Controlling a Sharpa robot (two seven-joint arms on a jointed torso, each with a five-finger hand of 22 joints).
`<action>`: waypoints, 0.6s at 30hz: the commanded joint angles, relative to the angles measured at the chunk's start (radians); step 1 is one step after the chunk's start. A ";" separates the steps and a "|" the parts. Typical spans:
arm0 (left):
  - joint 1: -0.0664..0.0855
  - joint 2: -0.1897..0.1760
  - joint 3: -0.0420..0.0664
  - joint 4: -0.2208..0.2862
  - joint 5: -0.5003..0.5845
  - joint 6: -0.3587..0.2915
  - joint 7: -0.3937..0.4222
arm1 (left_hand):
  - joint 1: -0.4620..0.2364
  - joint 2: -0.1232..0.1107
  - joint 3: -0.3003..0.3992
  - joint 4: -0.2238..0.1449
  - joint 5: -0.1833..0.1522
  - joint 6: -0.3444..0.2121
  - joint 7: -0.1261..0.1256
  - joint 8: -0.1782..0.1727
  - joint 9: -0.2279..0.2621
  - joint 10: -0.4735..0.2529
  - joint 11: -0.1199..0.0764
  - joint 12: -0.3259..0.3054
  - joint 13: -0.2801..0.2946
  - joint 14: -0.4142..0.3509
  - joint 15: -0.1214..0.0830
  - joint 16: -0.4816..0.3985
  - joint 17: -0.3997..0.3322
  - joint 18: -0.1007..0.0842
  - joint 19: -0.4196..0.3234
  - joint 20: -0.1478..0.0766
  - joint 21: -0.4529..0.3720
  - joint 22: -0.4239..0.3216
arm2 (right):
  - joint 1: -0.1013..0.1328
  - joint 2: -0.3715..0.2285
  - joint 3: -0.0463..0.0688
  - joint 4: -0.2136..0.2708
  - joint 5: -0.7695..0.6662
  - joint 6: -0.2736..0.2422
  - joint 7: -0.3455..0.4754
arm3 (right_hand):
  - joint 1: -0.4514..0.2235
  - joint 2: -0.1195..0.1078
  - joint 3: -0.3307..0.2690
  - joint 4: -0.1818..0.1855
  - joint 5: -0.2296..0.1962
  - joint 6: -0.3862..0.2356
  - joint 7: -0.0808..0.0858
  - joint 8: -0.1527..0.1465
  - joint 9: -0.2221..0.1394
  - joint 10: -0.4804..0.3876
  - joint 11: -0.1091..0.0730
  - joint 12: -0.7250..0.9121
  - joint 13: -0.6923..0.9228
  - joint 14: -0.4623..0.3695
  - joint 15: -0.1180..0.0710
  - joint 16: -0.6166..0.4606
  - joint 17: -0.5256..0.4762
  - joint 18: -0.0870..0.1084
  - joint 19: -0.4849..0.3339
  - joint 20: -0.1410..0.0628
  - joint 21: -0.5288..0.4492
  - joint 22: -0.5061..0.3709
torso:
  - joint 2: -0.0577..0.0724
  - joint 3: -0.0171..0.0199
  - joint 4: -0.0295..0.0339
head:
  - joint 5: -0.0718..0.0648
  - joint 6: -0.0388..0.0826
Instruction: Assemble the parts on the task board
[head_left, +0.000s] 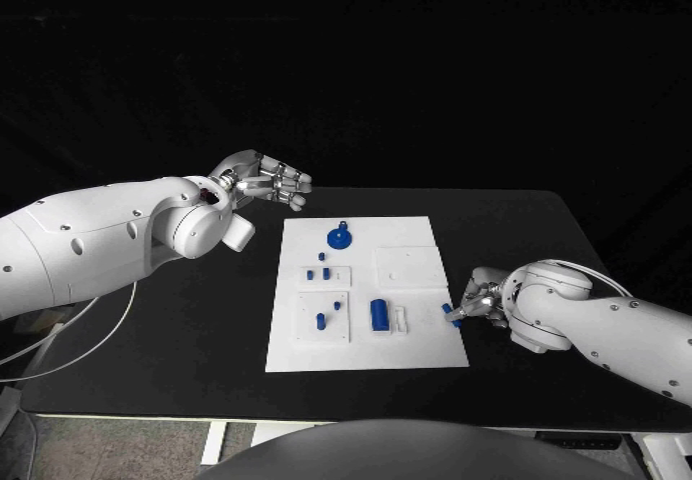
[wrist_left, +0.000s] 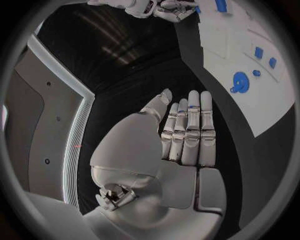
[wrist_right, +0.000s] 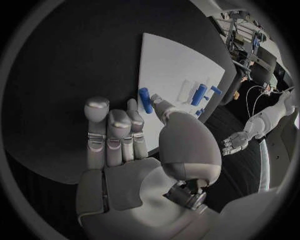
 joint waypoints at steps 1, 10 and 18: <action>0.000 0.000 0.001 0.002 0.006 0.013 0.006 | 0.001 -0.009 0.001 0.004 -0.001 -0.004 -0.003 0.001 0.000 -0.003 0.000 -0.002 0.000 0.005 0.005 -0.002 0.001 0.015 0.008 -0.001 0.001 -0.001 | -0.004 0.009 -0.004 -0.008 -0.012 -0.008 -0.021 | 0.022 0.029 0.018 -0.019 -0.004 0.010 -0.003 0.004 0.001 0.006 -0.005 0.000 0.002 0.003 0.002 -0.002 0.002 -0.010 0.048 0.000 -0.001 0.071 | 0.000 -0.0002 0.0003 | 0.001 0.000; 0.000 0.000 0.000 0.001 0.006 0.014 0.005 | 0.003 -0.010 0.000 0.010 0.000 -0.006 -0.003 0.001 0.000 -0.005 0.000 -0.002 0.000 0.004 0.005 -0.003 0.002 0.014 0.009 -0.001 0.001 -0.010 | -0.007 0.019 -0.006 -0.021 0.000 -0.051 -0.006 | 0.017 0.120 0.069 -0.155 0.003 0.031 -0.011 0.002 0.010 0.007 -0.011 0.004 0.001 0.004 0.001 -0.001 -0.004 -0.013 0.047 0.000 0.007 0.072 | 0.000 -0.0008 0.0002 | 0.001 -0.001; 0.000 -0.001 0.000 0.001 0.006 0.015 0.003 | 0.003 -0.010 0.000 0.010 0.000 -0.006 -0.003 0.001 0.000 -0.005 0.000 -0.002 0.000 0.004 0.005 -0.003 0.002 0.014 0.009 -0.001 0.001 -0.010 | -0.007 0.018 -0.006 -0.020 0.022 -0.103 0.030 | 0.020 0.180 0.150 -0.277 0.041 0.059 -0.009 0.003 0.031 0.016 -0.011 0.012 0.002 0.004 0.004 -0.001 -0.013 -0.019 0.046 0.003 0.015 0.074 | 0.000 0.0000 -0.0004 | 0.000 0.000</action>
